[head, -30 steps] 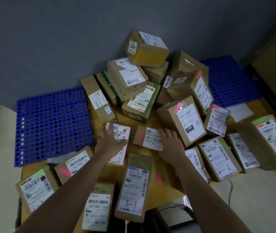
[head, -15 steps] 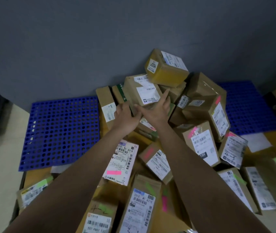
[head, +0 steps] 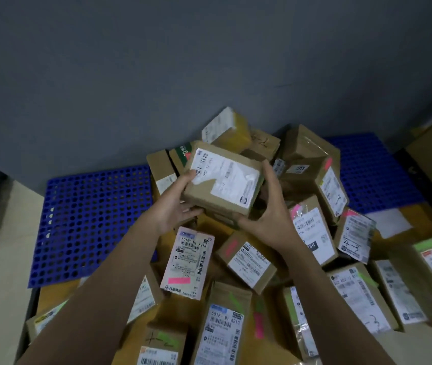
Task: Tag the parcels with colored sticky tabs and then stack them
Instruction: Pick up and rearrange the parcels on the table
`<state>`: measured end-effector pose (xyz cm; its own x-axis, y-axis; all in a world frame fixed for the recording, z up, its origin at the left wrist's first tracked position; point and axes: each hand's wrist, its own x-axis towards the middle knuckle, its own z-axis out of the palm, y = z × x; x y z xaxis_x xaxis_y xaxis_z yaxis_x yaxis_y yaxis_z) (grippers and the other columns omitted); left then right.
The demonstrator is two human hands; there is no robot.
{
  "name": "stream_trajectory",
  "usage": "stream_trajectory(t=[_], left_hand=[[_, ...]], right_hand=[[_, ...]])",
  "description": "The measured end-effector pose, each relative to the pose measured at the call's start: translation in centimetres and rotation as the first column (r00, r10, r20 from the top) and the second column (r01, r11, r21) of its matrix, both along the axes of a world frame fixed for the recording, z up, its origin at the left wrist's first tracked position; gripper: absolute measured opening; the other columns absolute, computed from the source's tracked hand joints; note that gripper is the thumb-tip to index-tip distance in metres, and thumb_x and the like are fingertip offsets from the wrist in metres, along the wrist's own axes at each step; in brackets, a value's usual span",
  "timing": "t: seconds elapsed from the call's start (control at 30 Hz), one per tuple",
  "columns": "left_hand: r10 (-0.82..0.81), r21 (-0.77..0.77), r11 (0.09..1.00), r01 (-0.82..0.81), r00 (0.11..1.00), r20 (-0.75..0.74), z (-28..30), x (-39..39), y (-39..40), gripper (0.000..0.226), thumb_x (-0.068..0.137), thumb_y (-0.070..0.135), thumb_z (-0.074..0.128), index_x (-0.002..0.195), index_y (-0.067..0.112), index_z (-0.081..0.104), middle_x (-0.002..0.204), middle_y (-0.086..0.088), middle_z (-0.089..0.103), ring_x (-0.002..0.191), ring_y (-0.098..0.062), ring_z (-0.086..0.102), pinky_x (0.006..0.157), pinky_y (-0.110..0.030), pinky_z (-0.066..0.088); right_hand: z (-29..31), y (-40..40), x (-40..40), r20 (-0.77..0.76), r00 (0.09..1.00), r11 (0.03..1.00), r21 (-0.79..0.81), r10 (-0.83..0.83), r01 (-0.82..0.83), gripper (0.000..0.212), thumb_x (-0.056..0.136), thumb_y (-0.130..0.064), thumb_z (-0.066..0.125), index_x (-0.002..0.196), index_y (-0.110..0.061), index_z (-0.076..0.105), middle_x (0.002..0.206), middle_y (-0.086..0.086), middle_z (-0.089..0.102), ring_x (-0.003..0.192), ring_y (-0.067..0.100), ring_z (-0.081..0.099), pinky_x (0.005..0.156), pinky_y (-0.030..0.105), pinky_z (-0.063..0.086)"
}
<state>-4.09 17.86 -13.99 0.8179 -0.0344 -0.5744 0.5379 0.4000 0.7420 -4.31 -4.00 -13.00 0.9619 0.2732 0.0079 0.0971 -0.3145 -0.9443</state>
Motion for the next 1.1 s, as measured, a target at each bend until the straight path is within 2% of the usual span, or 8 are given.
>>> stream_trajectory(t=[0.1, 0.2, 0.33, 0.6, 0.8, 0.87, 0.93, 1.1], left_hand=[[-0.079, -0.042, 0.996, 0.08, 0.996, 0.028, 0.7, -1.5, -0.8, 0.057, 0.075, 0.052, 0.058, 0.127, 0.031, 0.046, 0.128, -0.008, 0.057, 0.114, -0.027, 0.059, 0.095, -0.04, 0.049], [-0.128, -0.022, 0.991, 0.129, 0.991, 0.022, 0.7, -3.1, -1.8, 0.061, 0.075, 0.061, 0.057, 0.127, 0.032, 0.044, 0.129, -0.008, 0.056, 0.116, -0.027, 0.058, 0.101, -0.041, 0.044], [-0.184, 0.031, 0.982, 0.184, 0.983, -0.014, 0.3, -5.0, -2.1, 0.039, 0.073, 0.055, 0.052, 0.108, 0.039, 0.048, 0.12, 0.005, 0.057, 0.116, -0.022, 0.056, 0.107, -0.043, 0.037], [-0.118, 0.102, 0.988, 0.116, 0.993, 0.007, 0.0, -7.4, 0.2, 0.063, 0.074, 0.053, 0.069, 0.131, 0.034, 0.048, 0.123, 0.001, 0.064, 0.111, -0.016, 0.06, 0.091, -0.039, 0.05], [-0.046, 0.29, 0.956, 0.056, 0.998, -0.041, -1.1, -10.0, 1.2, 0.048, 0.084, 0.05, 0.061, 0.125, 0.027, 0.054, 0.113, 0.0, 0.068, 0.1, -0.014, 0.065, 0.072, -0.027, 0.055], [0.026, 0.325, 0.946, -0.01, 0.999, -0.047, -1.8, -10.6, 1.6, 0.048, 0.084, 0.05, 0.061, 0.125, 0.024, 0.055, 0.114, -0.002, 0.067, 0.099, -0.015, 0.065, 0.073, -0.029, 0.055], [0.052, 0.377, 0.926, -0.029, 0.997, -0.052, -2.3, -11.2, 2.0, 0.055, 0.082, 0.052, 0.063, 0.126, 0.021, 0.055, 0.114, -0.005, 0.067, 0.096, -0.016, 0.065, 0.072, -0.027, 0.054], [0.042, 0.401, 0.916, 0.004, 0.994, -0.105, -3.5, -12.1, 1.7, 0.073, 0.075, 0.058, 0.067, 0.134, 0.02, 0.047, 0.123, -0.011, 0.06, 0.097, -0.016, 0.063, 0.068, -0.026, 0.054]], right_hand=[[-0.1, -0.3, -0.5, -0.049, 0.984, 0.98, 0.086, -0.174, 0.177, 0.075, 0.084, -0.022, 0.072, 0.145, -0.037, 0.03, 0.152, -0.011, 0.028, 0.14, 0.007, 0.029, 0.11, 0.037, 0.038], [-0.4, 0.5, -1.5, -0.364, 0.928, 0.902, 0.366, -0.085, 0.227, 0.051, 0.092, -0.026, 0.061, 0.138, -0.037, 0.041, 0.138, -0.007, 0.05, 0.129, 0.015, 0.047, 0.093, 0.035, 0.051], [-0.7, 1.3, -2.7, -0.494, 0.869, 0.784, 0.548, 0.021, 0.292, 0.074, 0.077, -0.055, 0.071, 0.14, -0.036, 0.038, 0.136, -0.002, 0.055, 0.12, 0.018, 0.057, 0.094, 0.048, 0.051], [0.0, 1.8, -3.1, -0.603, 0.797, 0.89, 0.367, 0.005, 0.272, 0.041, 0.091, -0.021, 0.06, 0.13, -0.024, 0.047, 0.121, 0.005, 0.063, 0.109, 0.024, 0.063, 0.093, 0.048, 0.052], [-0.6, 0.9, -5.2, -0.569, 0.822, 0.961, 0.233, 0.009, 0.151, 0.056, 0.083, -0.06, 0.061, 0.133, -0.039, 0.049, 0.122, -0.013, 0.062, 0.111, 0.01, 0.061, 0.088, 0.03, 0.054], [-1.6, -0.4, -6.9, -0.453, 0.861, 0.955, 0.064, -0.23, 0.289, 0.02, 0.095, -0.041, 0.055, 0.111, -0.031, 0.061, 0.099, -0.016, 0.065, 0.1, 0.01, 0.064, 0.079, 0.024, 0.053], [-3.0, -2.2, -9.2, -0.275, 0.86, 0.903, -0.14, -0.43, 0.407, 0.012, 0.098, -0.017, 0.052, 0.098, -0.022, 0.064, 0.087, -0.012, 0.063, 0.084, 0.008, 0.064, 0.079, 0.029, 0.054], [-7.4, -4.7, -15.5, -0.161, 0.898, 0.789, -0.556, -0.41, 0.261, 0.015, 0.093, -0.013, 0.053, 0.086, -0.009, 0.065, 0.073, 0.003, 0.064, 0.061, 0.011, 0.055, 0.052, 0.017, 0.038]])
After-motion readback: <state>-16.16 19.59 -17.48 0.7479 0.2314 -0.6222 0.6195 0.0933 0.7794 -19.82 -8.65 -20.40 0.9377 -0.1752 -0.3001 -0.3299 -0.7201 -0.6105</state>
